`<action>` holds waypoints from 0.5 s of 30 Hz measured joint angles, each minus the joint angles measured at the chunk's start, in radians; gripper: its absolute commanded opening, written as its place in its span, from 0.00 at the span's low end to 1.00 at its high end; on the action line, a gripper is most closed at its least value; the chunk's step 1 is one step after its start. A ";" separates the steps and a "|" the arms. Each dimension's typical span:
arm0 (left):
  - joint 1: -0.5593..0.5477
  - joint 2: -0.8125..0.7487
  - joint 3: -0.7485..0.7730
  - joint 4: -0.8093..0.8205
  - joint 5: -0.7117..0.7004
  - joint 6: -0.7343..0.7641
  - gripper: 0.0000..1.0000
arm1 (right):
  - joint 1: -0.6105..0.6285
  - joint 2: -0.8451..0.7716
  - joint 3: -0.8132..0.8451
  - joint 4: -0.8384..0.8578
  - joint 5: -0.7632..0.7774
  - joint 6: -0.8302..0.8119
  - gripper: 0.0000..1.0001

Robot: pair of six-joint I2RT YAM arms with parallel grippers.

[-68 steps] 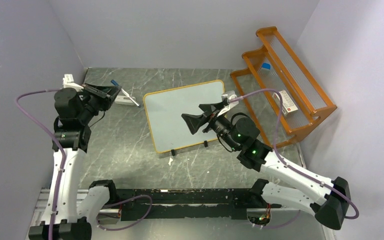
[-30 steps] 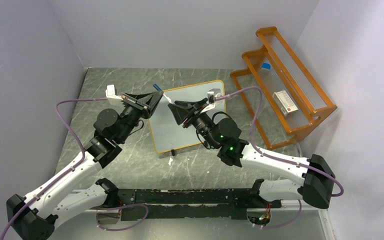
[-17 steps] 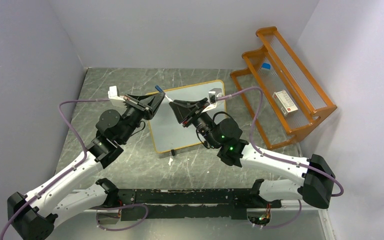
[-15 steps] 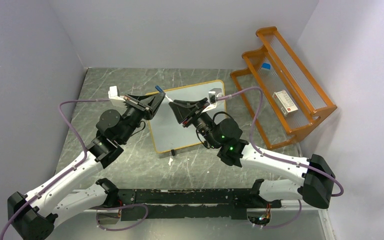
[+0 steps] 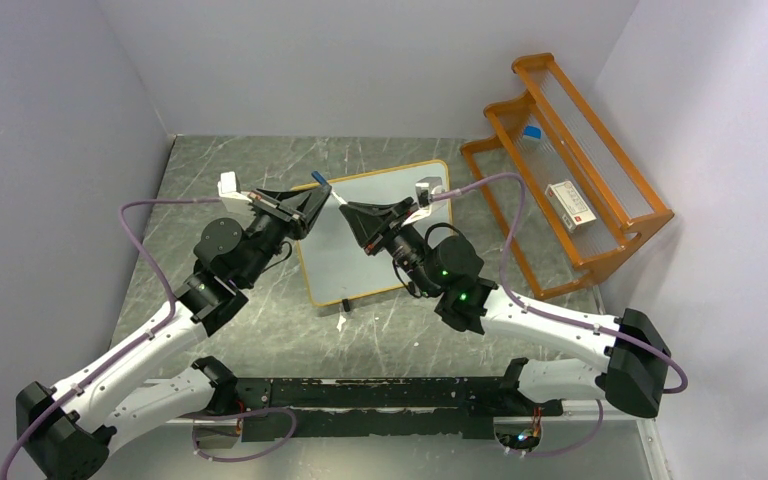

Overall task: Write a sentence on the whiteboard
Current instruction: Pass from the left arm to the right

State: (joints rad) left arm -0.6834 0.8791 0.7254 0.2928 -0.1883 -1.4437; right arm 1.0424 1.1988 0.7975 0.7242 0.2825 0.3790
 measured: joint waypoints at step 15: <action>-0.005 -0.007 0.058 -0.133 -0.013 0.119 0.42 | -0.006 -0.061 0.006 -0.132 -0.026 -0.029 0.00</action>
State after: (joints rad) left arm -0.6884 0.8722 0.7834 0.1600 -0.2012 -1.3243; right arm 1.0367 1.1378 0.8032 0.5926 0.2569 0.3496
